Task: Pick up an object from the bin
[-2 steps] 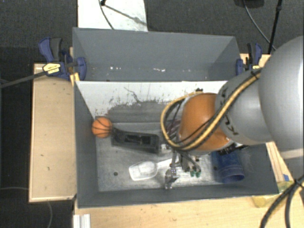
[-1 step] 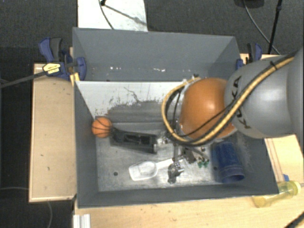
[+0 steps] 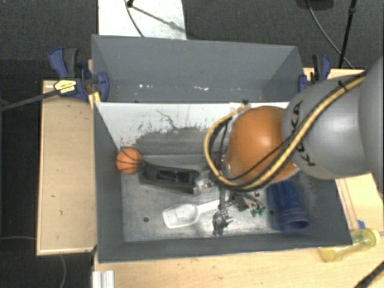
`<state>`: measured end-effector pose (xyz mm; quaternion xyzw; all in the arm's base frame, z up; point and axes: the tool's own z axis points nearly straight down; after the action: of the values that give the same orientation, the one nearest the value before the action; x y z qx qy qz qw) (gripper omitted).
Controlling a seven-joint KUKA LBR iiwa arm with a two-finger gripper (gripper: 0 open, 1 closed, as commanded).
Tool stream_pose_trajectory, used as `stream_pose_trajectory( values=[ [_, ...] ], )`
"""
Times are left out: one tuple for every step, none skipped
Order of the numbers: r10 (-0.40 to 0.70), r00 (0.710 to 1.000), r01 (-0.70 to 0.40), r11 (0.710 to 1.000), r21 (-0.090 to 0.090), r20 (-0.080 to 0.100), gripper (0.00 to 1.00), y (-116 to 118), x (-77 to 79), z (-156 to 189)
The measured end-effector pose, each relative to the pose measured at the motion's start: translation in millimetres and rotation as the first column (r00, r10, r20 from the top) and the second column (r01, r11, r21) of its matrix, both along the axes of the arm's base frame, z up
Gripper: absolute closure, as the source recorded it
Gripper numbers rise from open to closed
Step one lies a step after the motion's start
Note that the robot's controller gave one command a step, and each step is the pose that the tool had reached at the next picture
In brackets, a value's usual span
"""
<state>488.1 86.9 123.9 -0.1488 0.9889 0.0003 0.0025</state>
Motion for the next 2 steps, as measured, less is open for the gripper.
stream_pose_trajectory(
  values=[
    [-0.007, 1.0, 0.007, 1.0, 0.002, 0.007, 0.0, -8.1, 1.1, -52.9],
    [0.054, 0.998, -0.054, 0.999, 0.001, 0.015, 1.0, -6.3, -4.0, -49.2]
  ],
)
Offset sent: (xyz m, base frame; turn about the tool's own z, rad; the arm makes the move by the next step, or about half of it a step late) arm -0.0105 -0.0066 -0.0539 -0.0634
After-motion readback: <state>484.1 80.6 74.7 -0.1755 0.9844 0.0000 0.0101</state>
